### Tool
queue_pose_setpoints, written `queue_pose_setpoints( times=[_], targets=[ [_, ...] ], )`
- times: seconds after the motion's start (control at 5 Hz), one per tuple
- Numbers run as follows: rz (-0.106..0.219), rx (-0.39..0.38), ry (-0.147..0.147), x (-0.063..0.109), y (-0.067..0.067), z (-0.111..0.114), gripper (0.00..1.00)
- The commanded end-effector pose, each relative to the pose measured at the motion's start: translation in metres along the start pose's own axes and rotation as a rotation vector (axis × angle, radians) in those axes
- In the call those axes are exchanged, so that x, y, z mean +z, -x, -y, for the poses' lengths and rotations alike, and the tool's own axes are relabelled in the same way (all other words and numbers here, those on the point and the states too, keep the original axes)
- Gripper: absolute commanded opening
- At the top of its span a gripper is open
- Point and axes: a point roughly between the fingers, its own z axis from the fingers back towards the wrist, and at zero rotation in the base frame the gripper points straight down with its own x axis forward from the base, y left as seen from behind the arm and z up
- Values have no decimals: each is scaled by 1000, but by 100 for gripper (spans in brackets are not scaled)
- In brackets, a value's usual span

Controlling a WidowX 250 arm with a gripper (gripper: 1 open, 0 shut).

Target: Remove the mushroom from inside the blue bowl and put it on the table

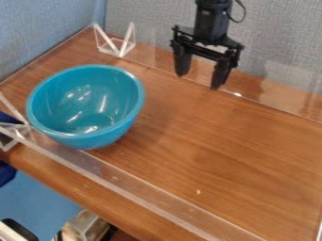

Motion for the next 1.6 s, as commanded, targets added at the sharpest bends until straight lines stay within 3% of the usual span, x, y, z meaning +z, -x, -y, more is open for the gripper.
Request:
queue_pose_setpoints(
  times=[0.0, 0.2, 0.6, 1.2, 1.4],
  targets=[
    [83, -51, -10, 9, -37, 12, 100],
    [95, -87, -16, -5, -61, 23, 100],
    [123, 26, -25, -3, -60, 34, 100],
    [179, 233, -21, -9, -59, 28, 100],
    [208, 287, -4, 9, -57, 23, 100]
  ],
)
